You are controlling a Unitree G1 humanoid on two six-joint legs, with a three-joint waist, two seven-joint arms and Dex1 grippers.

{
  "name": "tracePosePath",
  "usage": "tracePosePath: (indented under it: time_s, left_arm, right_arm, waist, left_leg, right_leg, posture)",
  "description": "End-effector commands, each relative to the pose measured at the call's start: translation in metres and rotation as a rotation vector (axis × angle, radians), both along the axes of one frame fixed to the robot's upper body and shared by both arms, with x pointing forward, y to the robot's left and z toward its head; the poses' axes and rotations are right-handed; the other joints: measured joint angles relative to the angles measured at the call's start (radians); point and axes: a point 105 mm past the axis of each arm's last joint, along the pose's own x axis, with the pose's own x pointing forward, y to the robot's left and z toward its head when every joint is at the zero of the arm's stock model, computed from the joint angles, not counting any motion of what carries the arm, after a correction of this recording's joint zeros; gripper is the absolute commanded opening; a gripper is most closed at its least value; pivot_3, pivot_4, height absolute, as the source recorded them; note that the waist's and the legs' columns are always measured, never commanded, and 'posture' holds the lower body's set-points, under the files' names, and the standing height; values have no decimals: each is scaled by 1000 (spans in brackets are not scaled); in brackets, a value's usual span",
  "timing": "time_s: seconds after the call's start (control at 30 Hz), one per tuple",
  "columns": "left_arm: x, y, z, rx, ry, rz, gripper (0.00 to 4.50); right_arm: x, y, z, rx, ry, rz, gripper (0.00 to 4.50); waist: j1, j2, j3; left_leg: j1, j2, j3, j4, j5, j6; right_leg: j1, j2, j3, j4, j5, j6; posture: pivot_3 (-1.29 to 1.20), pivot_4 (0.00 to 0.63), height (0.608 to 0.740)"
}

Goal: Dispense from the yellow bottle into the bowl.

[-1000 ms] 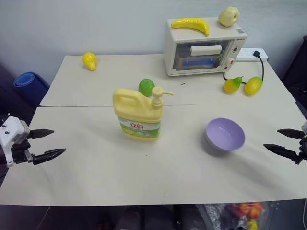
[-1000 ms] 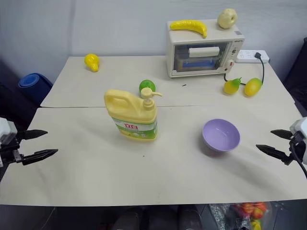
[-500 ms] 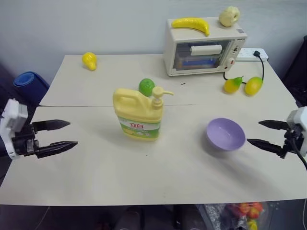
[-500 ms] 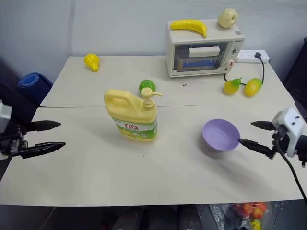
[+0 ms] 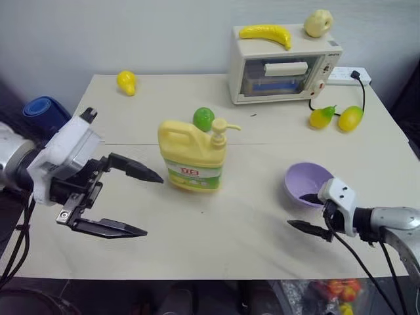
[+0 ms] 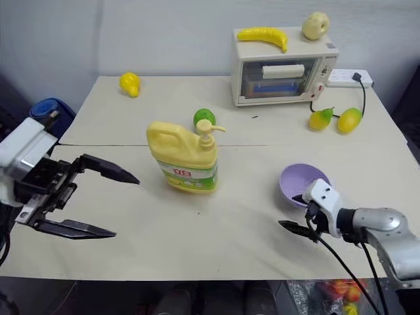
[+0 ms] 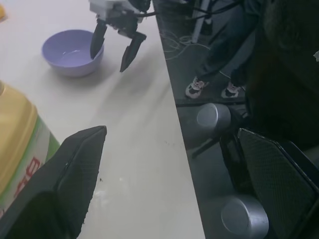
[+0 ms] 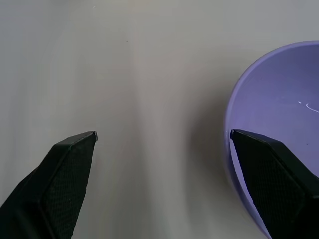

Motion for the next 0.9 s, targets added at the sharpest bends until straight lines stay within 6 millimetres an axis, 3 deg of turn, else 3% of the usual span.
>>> tracePosePath:
  time_s: [0.03,0.43,0.67,0.9]
  left_arm:
    - [6,-1,1,4,-25,-7,4500]
    - [12,-8,4,-25,-61,-24,4500]
    - [21,-10,10,-82,-89,14,4500]
    - [49,-11,51,-246,-164,85,4500]
  right_arm:
    - [11,3,2,-2,-61,-24,4103]
    - [25,-7,-8,-54,-101,-43,165]
    - [22,-5,8,-108,-140,42,54]
    - [28,22,64,-161,-231,275,54]
  waist:
    - [-6,-1,0]
    - [-5,-2,1]
    - [-7,-6,0]
    - [-10,-6,0]
  left_leg:
    - [0,0,0,0,0,0]
    - [-1,1,1,1,0,0]
    - [0,2,1,1,0,0]
    - [-1,2,1,6,0,0]
  right_leg:
    - [0,0,0,0,0,0]
    - [-1,1,1,0,0,0]
    - [-1,3,3,1,0,0]
    - [-1,3,3,1,2,1]
  posture:
    - [0,150,740]
    - [0,150,740]
    - [0,150,740]
    - [0,150,740]
